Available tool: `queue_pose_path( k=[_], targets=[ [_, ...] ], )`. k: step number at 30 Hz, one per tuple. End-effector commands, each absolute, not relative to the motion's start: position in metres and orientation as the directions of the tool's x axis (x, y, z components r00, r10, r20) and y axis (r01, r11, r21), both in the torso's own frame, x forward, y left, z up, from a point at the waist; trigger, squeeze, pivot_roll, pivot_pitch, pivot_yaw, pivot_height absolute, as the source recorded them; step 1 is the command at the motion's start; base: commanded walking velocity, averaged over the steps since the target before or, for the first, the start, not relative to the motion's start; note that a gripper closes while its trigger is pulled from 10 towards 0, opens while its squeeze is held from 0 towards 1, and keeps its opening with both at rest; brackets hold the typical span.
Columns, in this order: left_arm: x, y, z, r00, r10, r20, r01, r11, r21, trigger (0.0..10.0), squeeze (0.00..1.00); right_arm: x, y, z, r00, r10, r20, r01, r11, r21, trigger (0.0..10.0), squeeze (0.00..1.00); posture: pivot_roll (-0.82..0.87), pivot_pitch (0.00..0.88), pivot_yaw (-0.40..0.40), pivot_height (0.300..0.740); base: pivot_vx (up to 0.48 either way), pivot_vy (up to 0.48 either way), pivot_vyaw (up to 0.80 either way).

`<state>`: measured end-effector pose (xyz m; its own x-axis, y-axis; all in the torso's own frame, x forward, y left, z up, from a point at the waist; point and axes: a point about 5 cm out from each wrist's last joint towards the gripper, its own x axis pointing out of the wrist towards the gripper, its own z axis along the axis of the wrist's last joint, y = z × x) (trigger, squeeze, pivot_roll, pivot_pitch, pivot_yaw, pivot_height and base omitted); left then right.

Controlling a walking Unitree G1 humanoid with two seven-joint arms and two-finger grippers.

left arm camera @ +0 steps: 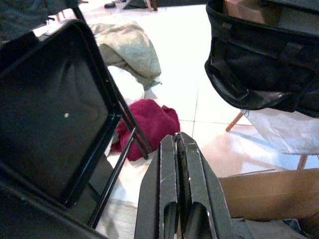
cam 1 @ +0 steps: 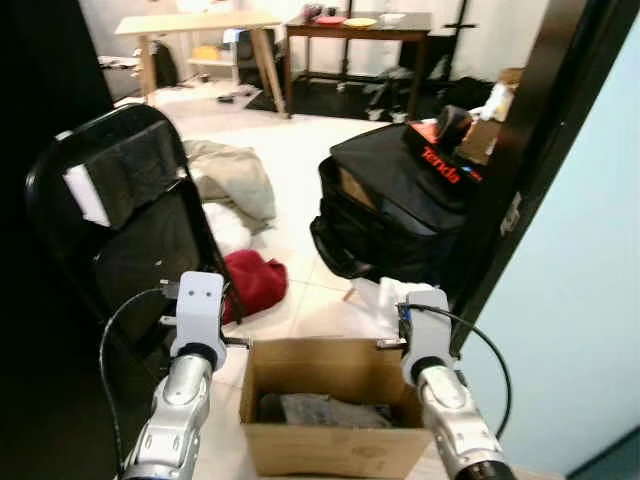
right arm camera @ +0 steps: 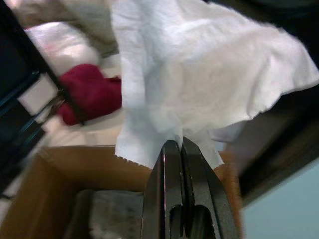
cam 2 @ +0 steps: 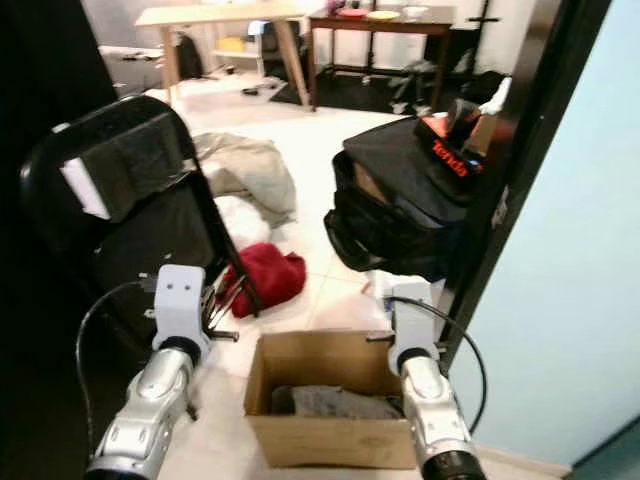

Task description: Clean up the room

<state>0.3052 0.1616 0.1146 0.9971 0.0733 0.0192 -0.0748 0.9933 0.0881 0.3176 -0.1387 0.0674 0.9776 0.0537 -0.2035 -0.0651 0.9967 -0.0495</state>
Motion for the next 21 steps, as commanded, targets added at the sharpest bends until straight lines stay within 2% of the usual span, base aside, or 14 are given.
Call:
queue_pose_path(
  k=[1, 6, 21],
  targets=[
    [0.3037, 0.1624, 0.1089, 0.997, 0.072, -0.004, -0.072, 0.993, 0.089, 10.0, 0.0, 0.315, -0.1456, 0.0622, 0.973, 0.035, -0.229, -0.048, 0.998, -0.049, 10.0, 0.0, -0.04, 0.089, 0.03, 0.74, 0.262, 0.0, -0.51],
    [0.3042, 0.1626, 0.1091, 0.997, 0.072, -0.003, -0.072, 0.993, 0.089, 10.0, 0.0, 0.3151, -0.1454, 0.0622, 0.973, 0.035, -0.229, -0.047, 0.998, -0.048, 10.0, 0.0, -0.04, 0.086, 0.031, 0.74, 0.266, 0.0, -0.52],
    [0.3051, 0.1625, 0.11, 0.998, 0.068, 0.003, -0.068, 0.994, 0.087, 10.0, 0.0, 0.3148, -0.1425, 0.0614, 0.972, 0.05, -0.231, -0.066, 0.996, -0.061, 10.0, 0.0, -0.04, 0.071, 0.029, 0.74, 0.266, 0.0, 0.0]
  ],
)
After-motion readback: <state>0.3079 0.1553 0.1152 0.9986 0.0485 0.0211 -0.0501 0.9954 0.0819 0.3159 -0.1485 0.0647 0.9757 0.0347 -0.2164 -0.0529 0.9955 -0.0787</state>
